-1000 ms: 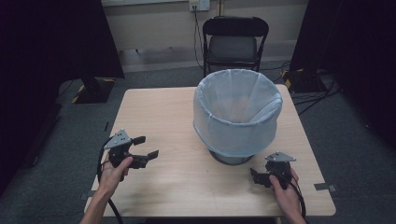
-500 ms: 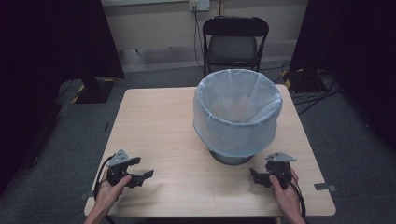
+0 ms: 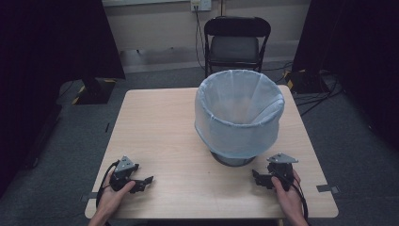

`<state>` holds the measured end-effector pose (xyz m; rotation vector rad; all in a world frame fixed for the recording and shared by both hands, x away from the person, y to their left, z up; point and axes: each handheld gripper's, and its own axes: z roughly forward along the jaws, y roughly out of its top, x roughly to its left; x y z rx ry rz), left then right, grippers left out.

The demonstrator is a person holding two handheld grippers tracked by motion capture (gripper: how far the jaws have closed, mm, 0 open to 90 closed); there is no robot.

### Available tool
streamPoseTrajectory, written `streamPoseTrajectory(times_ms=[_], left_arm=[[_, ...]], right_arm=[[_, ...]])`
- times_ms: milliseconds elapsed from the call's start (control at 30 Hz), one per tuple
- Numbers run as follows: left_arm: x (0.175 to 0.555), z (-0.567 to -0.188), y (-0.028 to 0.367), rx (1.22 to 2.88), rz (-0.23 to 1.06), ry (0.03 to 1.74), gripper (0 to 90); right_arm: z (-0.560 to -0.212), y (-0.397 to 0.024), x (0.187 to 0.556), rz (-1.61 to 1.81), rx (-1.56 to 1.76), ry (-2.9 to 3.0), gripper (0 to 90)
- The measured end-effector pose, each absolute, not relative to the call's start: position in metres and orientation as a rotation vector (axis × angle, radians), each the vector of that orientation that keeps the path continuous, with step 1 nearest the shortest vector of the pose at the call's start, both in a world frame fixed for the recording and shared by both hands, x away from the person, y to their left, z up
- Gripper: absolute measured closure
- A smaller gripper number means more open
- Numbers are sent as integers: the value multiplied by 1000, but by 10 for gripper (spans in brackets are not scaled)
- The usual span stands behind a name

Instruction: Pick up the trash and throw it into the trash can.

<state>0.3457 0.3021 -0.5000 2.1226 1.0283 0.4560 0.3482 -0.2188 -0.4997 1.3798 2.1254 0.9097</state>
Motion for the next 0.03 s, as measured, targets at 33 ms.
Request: streamPoseTrajectory(times_ms=[33], left_arm=[[346,-500,302,2124,453,1028,149]], right_arm=[[-500,-219,348,910,1379,2125,92]])
